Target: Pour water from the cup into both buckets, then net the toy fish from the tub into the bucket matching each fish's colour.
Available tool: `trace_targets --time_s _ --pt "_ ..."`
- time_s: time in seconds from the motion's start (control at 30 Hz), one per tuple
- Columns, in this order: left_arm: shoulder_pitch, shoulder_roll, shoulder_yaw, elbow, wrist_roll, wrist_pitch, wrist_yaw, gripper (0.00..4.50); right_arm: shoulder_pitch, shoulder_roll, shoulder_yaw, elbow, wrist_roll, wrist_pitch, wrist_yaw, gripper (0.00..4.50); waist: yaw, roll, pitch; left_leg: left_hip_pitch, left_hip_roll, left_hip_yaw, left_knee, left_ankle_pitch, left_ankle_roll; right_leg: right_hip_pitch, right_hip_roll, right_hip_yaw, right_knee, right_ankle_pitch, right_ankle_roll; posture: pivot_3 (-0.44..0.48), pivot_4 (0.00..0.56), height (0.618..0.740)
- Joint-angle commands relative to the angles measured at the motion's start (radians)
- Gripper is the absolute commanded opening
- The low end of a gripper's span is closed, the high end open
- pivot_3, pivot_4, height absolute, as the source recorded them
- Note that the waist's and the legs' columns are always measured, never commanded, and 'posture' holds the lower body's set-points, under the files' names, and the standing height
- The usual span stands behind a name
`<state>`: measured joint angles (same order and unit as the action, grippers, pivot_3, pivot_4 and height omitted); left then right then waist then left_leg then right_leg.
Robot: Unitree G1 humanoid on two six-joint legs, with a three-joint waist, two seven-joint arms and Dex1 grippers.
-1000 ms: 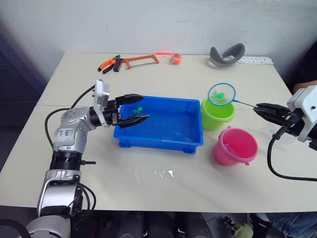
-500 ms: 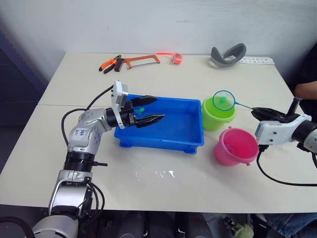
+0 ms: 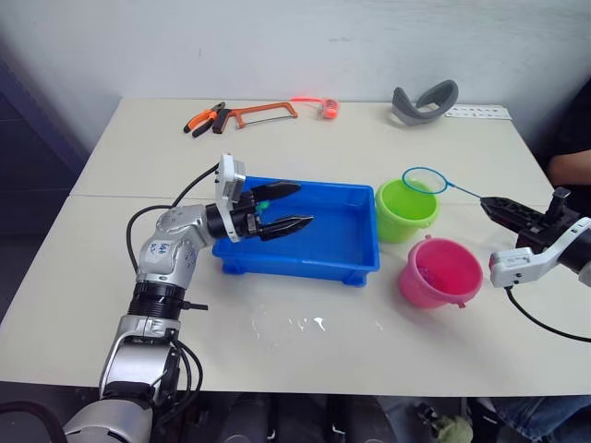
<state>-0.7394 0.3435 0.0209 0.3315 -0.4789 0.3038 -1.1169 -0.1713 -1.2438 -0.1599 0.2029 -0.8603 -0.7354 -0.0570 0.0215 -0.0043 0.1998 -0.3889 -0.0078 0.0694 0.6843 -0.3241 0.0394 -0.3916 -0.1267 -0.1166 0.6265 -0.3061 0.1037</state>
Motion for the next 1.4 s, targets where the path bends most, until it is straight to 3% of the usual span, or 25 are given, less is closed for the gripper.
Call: trace_targets --time_s 0.03,0.17,0.3,0.43,0.5,0.6,0.77,1.0,1.2,1.4 --pt "-0.025 -0.002 0.01 -0.003 -0.004 -0.026 -0.015 4.45 -0.009 0.004 -0.03 0.011 0.077 0.016 -0.013 0.0 0.0 0.0 0.0 0.0 0.0 0.0 0.0 0.0 0.0 0.0 0.0 0.0 0.0 0.0 0.0 0.0 0.15 0.74" --pt "-0.005 0.02 0.029 -0.016 -0.017 -0.028 -0.034 4.45 0.006 0.06 -0.053 -0.021 0.399 0.049 0.149 0.0 -0.002 0.0 0.0 0.0 0.0 0.0 0.0 0.0 0.0 0.0 0.001 0.0 0.0 0.0 0.0 0.0 0.15 0.74" --pt "0.038 0.068 0.07 -0.044 -0.05 -0.044 -0.089 4.45 0.037 0.147 -0.027 -0.188 0.902 0.248 0.438 0.0 -0.007 0.0 0.0 0.001 0.001 0.0 0.0 0.0 0.0 0.001 0.002 -0.002 0.0 0.0 0.0 0.0 0.15 0.74" --pt "0.1 0.143 0.147 -0.065 -0.077 -0.073 -0.121 4.45 0.036 0.173 0.004 -0.473 1.402 0.794 0.627 0.0 -0.013 0.0 0.0 0.001 0.002 -0.002 0.0 0.0 0.0 0.001 0.002 -0.003 0.0 0.0 0.0 0.0 0.15 0.74" --pt "0.129 0.18 0.182 -0.062 -0.074 -0.098 -0.121 4.45 -0.002 0.137 0.027 -0.54 1.518 1.068 0.632 0.0 -0.014 0.0 0.0 0.001 0.002 -0.003 0.001 0.0 0.0 0.001 -0.003 -0.001 0.001 0.0 -0.001 0.0 0.15 0.74" --pt "0.166 0.236 0.236 -0.038 -0.062 -0.144 -0.12 4.45 -0.127 0.162 0.058 -0.6 1.667 1.315 0.603 0.0 -0.014 0.0 0.0 0.0 0.002 -0.005 0.002 0.0 0.0 0.002 -0.005 -0.001 0.0 0.001 -0.002 0.0 0.15 0.74" --pt "0.236 0.315 0.315 0.016 -0.035 -0.217 -0.088 4.45 -0.337 0.216 0.224 -0.627 1.677 1.572 0.625 0.0 -0.016 0.0 0.0 0.0 0.002 -0.006 0.002 0.0 0.0 0.002 -0.005 -0.002 -0.001 0.001 -0.002 0.0 0.15 0.74" --pt "0.371 0.387 0.385 0.008 -0.016 -0.19 -0.019 4.45 -0.576 0.422 0.475 -0.484 1.497 1.688 0.579 0.0 -0.022 0.0 0.0 -0.001 0.002 -0.005 0.001 -0.001 0.0 0.0 -0.006 -0.002 -0.002 0.001 -0.002 0.0 0.15 0.74" --pt "0.376 0.446 0.361 -0.028 -0.006 -0.117 -0.011 4.45 -0.685 0.541 0.576 -0.341 1.382 1.697 0.548 0.0 -0.024 0.0 0.0 -0.002 0.002 -0.004 0.001 -0.001 0.0 -0.001 -0.005 -0.002 -0.001 0.001 -0.002 0.0 0.15 0.74" --pt "0.38 0.475 0.316 -0.125 0.001 -0.004 0.041 4.45 -0.739 0.686 0.587 -0.201 1.302 1.692 0.574 0.0 -0.029 0.0 0.0 -0.002 0.001 -0.002 -0.001 -0.001 0.0 -0.003 -0.004 -0.003 0.0 0.001 -0.002 0.0 0.15 0.74"
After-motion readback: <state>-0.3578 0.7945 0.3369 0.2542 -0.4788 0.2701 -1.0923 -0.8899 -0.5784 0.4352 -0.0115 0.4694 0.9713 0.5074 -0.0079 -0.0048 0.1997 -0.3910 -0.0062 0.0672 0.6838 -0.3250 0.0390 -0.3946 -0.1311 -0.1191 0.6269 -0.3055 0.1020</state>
